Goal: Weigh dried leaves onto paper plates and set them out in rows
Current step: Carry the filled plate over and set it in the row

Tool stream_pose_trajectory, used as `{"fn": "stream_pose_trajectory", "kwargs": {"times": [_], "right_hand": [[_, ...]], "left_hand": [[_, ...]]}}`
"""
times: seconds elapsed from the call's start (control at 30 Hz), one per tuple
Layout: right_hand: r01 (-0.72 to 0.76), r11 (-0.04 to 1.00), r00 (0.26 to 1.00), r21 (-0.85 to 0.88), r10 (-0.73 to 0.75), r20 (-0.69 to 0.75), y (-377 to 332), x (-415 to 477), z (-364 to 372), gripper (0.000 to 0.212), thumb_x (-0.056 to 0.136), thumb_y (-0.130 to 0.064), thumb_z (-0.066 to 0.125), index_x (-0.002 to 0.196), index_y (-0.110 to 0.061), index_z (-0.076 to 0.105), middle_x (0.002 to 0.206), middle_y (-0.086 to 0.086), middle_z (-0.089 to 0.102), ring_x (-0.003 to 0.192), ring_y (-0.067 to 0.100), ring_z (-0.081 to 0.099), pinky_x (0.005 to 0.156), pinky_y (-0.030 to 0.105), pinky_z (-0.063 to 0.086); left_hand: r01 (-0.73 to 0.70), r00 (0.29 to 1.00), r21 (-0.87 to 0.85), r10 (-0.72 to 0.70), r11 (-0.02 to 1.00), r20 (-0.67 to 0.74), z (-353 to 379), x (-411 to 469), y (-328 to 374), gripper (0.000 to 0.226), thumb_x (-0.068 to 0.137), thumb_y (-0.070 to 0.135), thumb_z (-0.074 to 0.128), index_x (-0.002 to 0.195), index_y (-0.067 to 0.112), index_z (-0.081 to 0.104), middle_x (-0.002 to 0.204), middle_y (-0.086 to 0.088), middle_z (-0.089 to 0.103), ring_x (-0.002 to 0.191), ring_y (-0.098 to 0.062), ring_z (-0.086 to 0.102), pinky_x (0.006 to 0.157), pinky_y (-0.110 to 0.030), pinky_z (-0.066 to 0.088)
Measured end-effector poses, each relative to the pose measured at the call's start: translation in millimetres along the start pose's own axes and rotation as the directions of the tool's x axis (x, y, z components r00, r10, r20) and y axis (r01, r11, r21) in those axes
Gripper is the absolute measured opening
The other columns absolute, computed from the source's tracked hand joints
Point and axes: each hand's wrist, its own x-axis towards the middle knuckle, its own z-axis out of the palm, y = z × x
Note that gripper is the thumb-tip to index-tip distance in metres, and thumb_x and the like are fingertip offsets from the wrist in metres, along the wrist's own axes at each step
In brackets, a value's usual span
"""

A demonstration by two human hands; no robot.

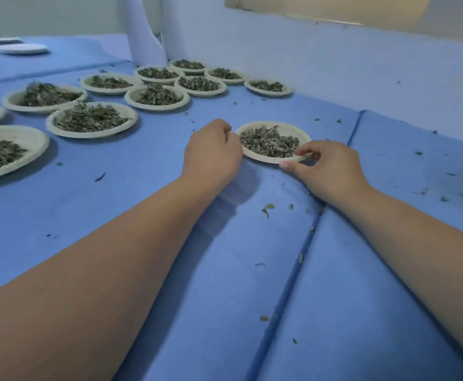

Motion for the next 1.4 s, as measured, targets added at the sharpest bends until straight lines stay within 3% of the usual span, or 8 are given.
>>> {"fn": "stream_pose_trajectory", "kwargs": {"times": [0.17,0.4,0.5,0.6,1.0,1.17,1.27,1.4], "right_hand": [[-0.011,0.999,1.000,-0.045,0.011,-0.008,-10.1,74.0,47.0,0.046,0.076,-0.062,0.078,0.101,-0.025,0.072,0.095,0.000,0.064,0.104,0.026,0.062,0.078,0.029,0.041],[-0.089,0.995,0.996,-0.046,0.089,0.009,-29.2,141.5,92.2,0.045,0.078,-0.065,0.072,0.101,-0.027,0.064,0.115,0.002,0.069,0.113,0.026,0.060,0.088,0.034,0.049],[-0.115,0.992,0.993,-0.054,0.117,0.032,-35.5,156.4,99.9,0.044,0.080,-0.066,0.070,0.102,-0.029,0.061,0.116,0.000,0.068,0.114,0.026,0.059,0.097,0.041,0.049],[-0.145,0.987,0.988,-0.068,0.148,0.037,-39.6,167.1,103.9,0.044,0.081,-0.067,0.068,0.104,-0.030,0.060,0.115,-0.003,0.065,0.117,0.026,0.057,0.103,0.045,0.045],[-0.182,0.976,0.981,-0.122,0.188,0.047,-39.5,184.7,108.3,0.060,0.087,-0.064,0.061,0.133,-0.027,0.052,0.135,0.002,0.059,0.131,0.028,0.050,0.112,0.050,0.035],[-0.142,0.961,0.981,-0.239,0.169,0.096,-43.4,172.5,111.5,0.084,0.094,-0.056,0.052,0.157,-0.020,0.010,0.165,0.020,0.014,0.141,0.038,0.041,0.114,0.052,0.027],[-0.053,0.983,0.977,-0.173,0.087,0.193,-43.9,148.8,101.1,0.088,0.096,-0.050,0.055,0.160,-0.025,0.000,0.167,0.019,-0.010,0.145,0.042,0.035,0.116,0.048,0.027],[0.015,0.999,0.985,0.034,-0.021,0.172,-37.7,97.9,59.2,0.078,0.099,-0.049,0.053,0.159,-0.022,0.011,0.165,0.012,0.019,0.143,0.033,0.038,0.108,0.035,0.031]], "left_hand": [[-0.058,0.997,0.109,0.052,0.992,0.061,2.6,6.2,-9.5,0.040,0.096,0.018,0.050,0.134,0.012,0.060,0.131,-0.011,0.067,0.121,-0.034,0.058,0.097,-0.043,0.049],[-0.142,0.984,0.229,0.112,0.963,0.137,9.6,6.3,-12.3,0.032,0.095,0.018,0.048,0.125,0.012,0.059,0.116,-0.012,0.067,0.112,-0.035,0.056,0.083,-0.041,0.043],[-0.164,0.982,0.213,0.139,0.963,0.125,11.3,4.9,-13.1,0.005,0.094,0.016,0.046,0.090,0.015,0.047,0.081,-0.002,0.051,0.087,-0.031,0.048,0.068,-0.039,0.027],[-0.168,0.983,0.235,0.144,0.957,0.113,10.0,5.2,-13.4,0.028,0.094,0.016,0.045,0.073,0.019,0.026,0.071,0.002,0.034,0.078,-0.027,0.037,0.066,-0.038,0.020],[-0.201,0.978,0.243,0.179,0.949,0.109,10.8,8.8,-14.4,0.024,0.094,0.018,0.045,0.075,0.018,0.031,0.070,0.003,0.033,0.081,-0.028,0.038,0.067,-0.038,0.021],[-0.209,0.976,0.313,0.176,0.927,0.130,12.0,6.9,-15.2,0.029,0.094,0.017,0.044,0.072,0.019,0.024,0.070,0.002,0.035,0.081,-0.030,0.039,0.062,-0.040,0.016],[-0.255,0.964,0.340,0.209,0.905,0.165,10.0,4.3,-12.8,0.012,0.096,0.016,0.042,0.085,0.015,0.043,0.081,-0.002,0.050,0.092,-0.035,0.049,0.068,-0.039,0.025],[-0.357,0.929,0.425,0.269,0.832,0.253,8.9,0.6,-0.9,0.032,0.100,0.013,0.040,0.130,0.009,0.048,0.125,-0.011,0.059,0.109,-0.040,0.057,0.074,-0.041,0.035]]}}
